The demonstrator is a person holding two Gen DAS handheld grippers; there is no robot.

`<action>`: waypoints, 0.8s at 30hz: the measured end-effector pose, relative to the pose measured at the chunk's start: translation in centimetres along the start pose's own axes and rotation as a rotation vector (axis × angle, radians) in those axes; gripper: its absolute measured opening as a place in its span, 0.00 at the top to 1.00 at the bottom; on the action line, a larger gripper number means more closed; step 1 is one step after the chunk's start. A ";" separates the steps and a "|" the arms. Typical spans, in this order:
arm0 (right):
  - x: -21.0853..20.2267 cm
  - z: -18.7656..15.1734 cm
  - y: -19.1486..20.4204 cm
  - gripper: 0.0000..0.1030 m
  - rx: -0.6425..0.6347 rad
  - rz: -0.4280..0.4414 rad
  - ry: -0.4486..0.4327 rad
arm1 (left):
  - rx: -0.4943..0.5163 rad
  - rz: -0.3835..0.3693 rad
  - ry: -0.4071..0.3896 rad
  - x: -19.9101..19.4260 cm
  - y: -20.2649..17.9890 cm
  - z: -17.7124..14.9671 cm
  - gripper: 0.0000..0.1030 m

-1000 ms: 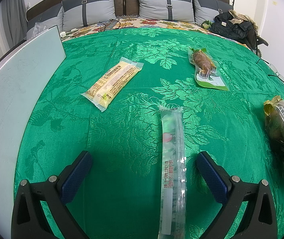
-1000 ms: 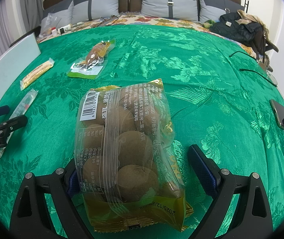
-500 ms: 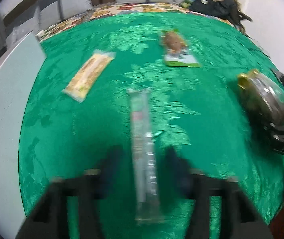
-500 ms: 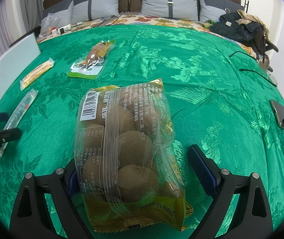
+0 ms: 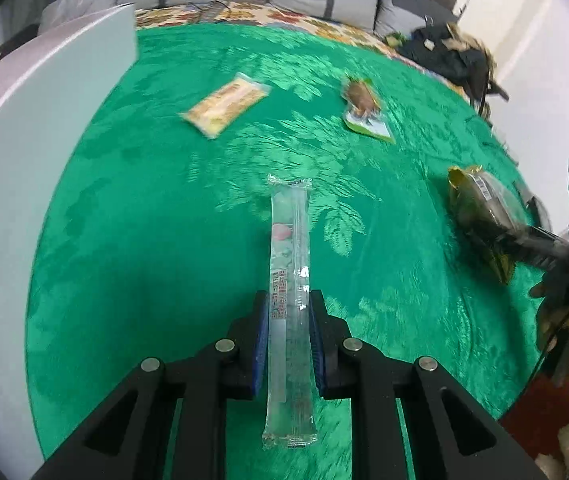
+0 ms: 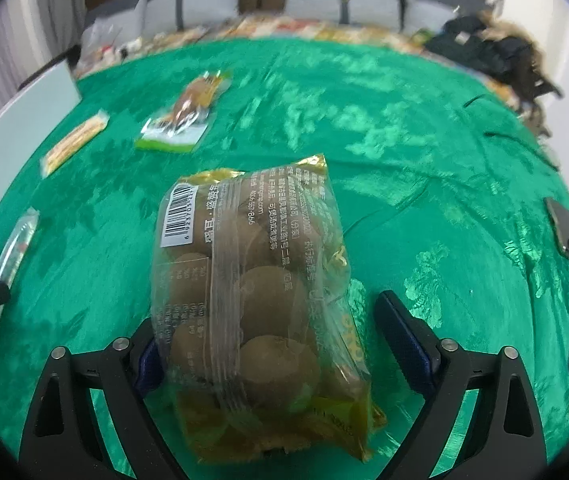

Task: Organize snacks
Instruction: 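Carry both items over the white box and open both grippers to drop them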

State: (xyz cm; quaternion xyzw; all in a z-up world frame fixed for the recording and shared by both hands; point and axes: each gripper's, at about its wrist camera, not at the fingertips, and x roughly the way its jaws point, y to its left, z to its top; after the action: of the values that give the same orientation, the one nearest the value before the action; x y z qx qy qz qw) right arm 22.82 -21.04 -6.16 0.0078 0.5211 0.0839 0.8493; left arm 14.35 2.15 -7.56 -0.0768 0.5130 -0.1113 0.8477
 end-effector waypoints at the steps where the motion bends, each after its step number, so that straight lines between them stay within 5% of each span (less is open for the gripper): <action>1: -0.8 0.4 -0.6 0.10 0.024 0.035 -0.006 | -0.014 -0.007 -0.005 -0.4 0.4 -0.2 0.82; 8: -2.4 4.8 -1.1 0.09 0.067 0.101 0.123 | -0.076 -0.040 -0.032 -2.2 1.8 -1.2 0.82; 19: 0.3 3.2 3.8 0.13 -0.120 -0.165 0.261 | -0.082 -0.109 -0.090 -6.5 2.1 -1.5 0.82; 21: -0.2 3.1 3.8 0.35 -0.114 -0.166 0.254 | -0.094 -0.132 -0.107 -7.5 2.3 -1.3 0.82; 24: -1.7 3.6 3.7 0.39 -0.076 -0.123 0.218 | -0.126 -0.175 -0.144 -9.5 3.0 -0.7 0.82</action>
State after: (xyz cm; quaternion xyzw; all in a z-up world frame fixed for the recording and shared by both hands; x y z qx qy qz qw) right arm 24.77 -17.37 -2.62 -0.0655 0.6065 0.0515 0.7907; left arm 9.84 7.61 -0.55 -0.1823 0.4483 -0.1466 0.8627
